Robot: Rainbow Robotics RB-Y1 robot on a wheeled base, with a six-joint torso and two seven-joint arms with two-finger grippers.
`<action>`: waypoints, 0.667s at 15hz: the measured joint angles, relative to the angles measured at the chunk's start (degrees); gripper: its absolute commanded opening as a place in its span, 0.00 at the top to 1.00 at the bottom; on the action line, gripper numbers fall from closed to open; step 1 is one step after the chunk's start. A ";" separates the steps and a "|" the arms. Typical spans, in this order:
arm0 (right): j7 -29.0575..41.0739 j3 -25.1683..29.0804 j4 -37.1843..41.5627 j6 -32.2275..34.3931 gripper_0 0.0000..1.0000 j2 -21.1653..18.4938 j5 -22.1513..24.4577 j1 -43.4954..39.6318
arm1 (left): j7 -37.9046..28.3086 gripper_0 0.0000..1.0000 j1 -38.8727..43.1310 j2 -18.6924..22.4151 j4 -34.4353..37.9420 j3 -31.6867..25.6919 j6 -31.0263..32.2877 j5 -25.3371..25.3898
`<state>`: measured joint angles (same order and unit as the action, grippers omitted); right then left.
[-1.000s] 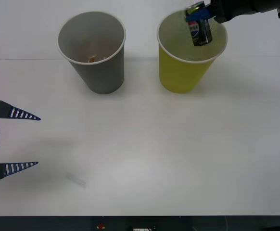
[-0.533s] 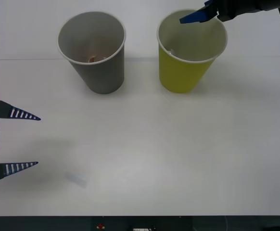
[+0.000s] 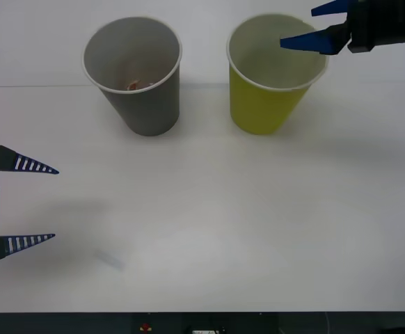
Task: Put the can into the green bin and the plastic bottle into the gray bin
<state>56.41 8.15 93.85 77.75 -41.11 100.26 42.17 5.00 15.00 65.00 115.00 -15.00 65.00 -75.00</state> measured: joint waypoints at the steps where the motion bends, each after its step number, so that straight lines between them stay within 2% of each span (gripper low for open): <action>1: -3.30 1.45 0.14 1.47 0.00 -0.23 -2.59 -1.32 | 0.00 0.00 0.00 0.00 0.00 0.00 0.00 0.00; 5: -14.12 7.27 0.28 9.86 0.00 -1.29 -9.51 -5.17 | 0.00 0.00 0.00 0.00 0.00 0.00 0.00 0.00; 10: -23.68 8.65 0.23 11.55 0.00 -5.71 -18.92 -12.23 | 0.00 0.00 0.00 0.00 0.00 0.00 0.00 0.00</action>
<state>32.73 16.81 94.09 89.30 -46.82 81.35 29.94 5.00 15.00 65.00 115.00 -15.00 65.00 -75.00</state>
